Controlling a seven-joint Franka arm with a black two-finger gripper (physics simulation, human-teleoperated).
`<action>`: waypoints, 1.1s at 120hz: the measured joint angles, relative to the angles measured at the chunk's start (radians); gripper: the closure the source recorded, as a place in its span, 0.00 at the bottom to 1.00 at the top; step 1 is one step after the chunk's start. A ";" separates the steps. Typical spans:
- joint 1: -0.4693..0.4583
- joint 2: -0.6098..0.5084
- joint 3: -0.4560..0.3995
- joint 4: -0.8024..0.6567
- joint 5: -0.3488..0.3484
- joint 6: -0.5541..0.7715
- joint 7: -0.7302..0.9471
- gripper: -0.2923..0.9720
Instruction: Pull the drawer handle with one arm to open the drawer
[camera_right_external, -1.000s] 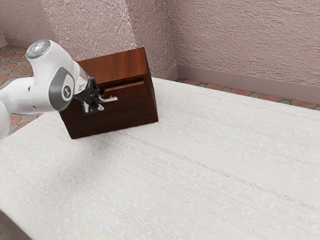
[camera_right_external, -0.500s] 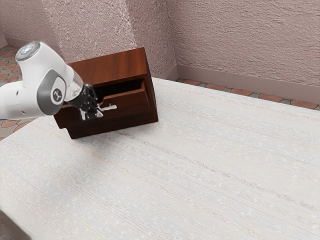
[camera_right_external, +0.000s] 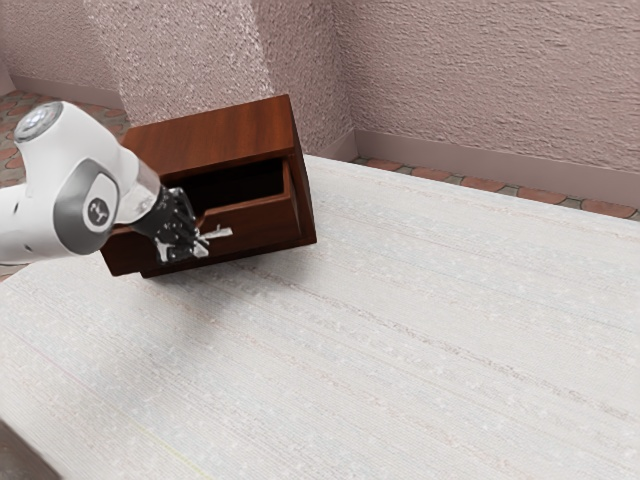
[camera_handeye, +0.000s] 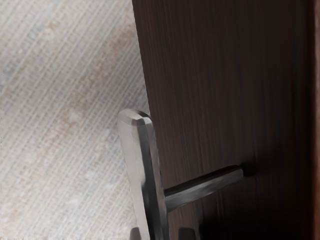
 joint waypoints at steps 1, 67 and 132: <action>0.000 -0.002 -0.001 -0.003 0.000 0.001 0.000 0.85; -0.030 -0.147 -0.018 -0.145 0.008 0.028 -0.016 0.85; -0.017 -0.207 -0.029 -0.193 0.027 0.020 -0.018 0.82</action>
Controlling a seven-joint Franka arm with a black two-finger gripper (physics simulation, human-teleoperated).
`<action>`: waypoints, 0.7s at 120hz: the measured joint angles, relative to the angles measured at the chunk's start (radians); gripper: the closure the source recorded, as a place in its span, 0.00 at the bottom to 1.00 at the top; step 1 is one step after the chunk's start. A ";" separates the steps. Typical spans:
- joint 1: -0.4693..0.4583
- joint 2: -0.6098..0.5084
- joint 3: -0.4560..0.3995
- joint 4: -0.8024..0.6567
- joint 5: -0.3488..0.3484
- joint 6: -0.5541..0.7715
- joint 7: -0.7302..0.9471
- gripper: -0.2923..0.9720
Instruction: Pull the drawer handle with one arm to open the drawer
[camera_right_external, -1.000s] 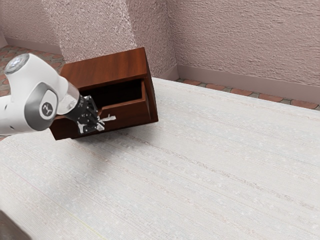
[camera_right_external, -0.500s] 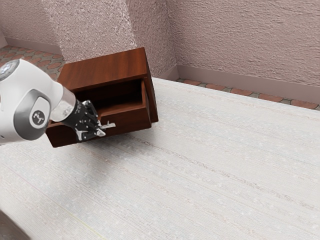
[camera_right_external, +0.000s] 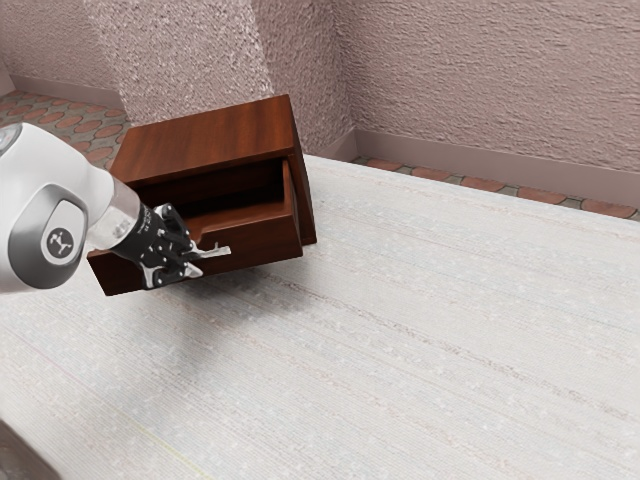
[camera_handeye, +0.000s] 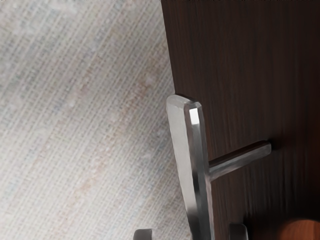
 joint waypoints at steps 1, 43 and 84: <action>0.000 -0.001 0.000 0.000 0.001 0.000 0.000 0.81; -0.003 -0.012 0.001 0.000 0.021 0.011 -0.004 0.58; 0.170 -0.165 -0.175 -0.003 0.041 -0.057 -0.010 0.40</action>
